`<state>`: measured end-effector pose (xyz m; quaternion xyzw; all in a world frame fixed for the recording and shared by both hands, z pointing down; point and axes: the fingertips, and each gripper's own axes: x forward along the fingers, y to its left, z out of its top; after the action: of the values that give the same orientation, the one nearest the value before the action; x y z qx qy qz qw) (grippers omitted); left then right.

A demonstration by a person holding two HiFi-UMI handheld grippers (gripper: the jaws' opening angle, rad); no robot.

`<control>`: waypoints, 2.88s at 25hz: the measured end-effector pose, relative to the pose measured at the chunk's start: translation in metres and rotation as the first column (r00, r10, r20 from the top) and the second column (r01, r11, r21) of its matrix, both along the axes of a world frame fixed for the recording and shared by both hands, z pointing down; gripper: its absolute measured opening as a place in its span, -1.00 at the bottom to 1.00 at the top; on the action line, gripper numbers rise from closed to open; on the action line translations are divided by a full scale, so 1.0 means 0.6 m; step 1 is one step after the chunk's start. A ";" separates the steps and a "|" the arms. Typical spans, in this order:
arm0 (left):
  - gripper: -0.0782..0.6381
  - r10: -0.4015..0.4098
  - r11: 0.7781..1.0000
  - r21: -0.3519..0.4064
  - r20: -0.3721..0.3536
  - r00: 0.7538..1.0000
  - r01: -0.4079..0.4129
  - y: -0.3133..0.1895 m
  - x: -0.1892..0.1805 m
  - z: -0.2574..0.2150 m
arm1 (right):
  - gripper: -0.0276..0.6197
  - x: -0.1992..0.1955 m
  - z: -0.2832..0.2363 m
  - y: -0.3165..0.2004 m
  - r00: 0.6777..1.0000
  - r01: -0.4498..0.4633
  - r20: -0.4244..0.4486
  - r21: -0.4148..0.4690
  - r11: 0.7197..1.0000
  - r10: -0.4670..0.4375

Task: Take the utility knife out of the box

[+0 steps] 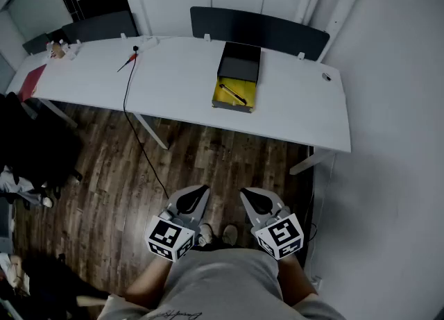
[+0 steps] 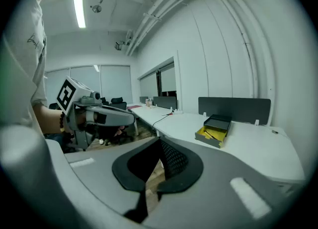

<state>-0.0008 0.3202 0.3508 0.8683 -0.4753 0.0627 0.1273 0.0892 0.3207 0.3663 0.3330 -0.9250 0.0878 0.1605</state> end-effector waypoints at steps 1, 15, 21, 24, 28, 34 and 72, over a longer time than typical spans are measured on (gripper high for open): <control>-0.78 0.002 1.000 0.000 -0.003 1.000 -0.002 0.003 -0.002 -0.001 | -0.87 -0.002 0.001 0.004 1.000 -0.004 -0.003 -0.001 1.000 0.004; -0.78 0.037 0.999 -0.004 -0.015 0.999 -0.037 0.016 -0.017 -0.002 | -0.87 -0.021 0.011 0.026 0.999 -0.029 -0.015 -0.033 0.999 0.029; -0.78 0.046 0.999 -0.007 -0.018 0.999 -0.047 0.012 -0.032 0.001 | -0.87 -0.028 0.016 0.022 0.999 -0.051 -0.002 -0.052 0.997 0.051; -0.78 0.058 0.998 -0.007 -0.024 0.998 -0.058 0.009 -0.040 0.003 | -0.87 -0.037 0.014 0.017 0.998 -0.066 0.006 -0.053 0.996 0.067; -0.78 0.076 0.997 -0.009 -0.017 0.997 -0.076 0.006 -0.059 0.007 | -0.87 -0.060 0.008 0.013 0.997 -0.078 0.015 -0.042 0.996 0.078; -0.78 0.090 0.996 0.005 -0.026 0.996 -0.090 0.002 -0.090 0.007 | -0.87 -0.089 0.009 0.014 0.996 -0.084 0.004 -0.031 0.996 0.084; -0.78 0.047 0.999 -0.025 -0.045 0.998 -0.048 -0.355 -0.072 0.030 | -0.87 -0.056 0.035 -0.363 0.997 -0.078 0.002 -0.046 0.996 0.078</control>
<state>-0.0441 0.1069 0.3687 0.8788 -0.4507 0.0528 0.1477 0.0553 0.1028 0.3875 0.3651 -0.9092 0.1158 0.1630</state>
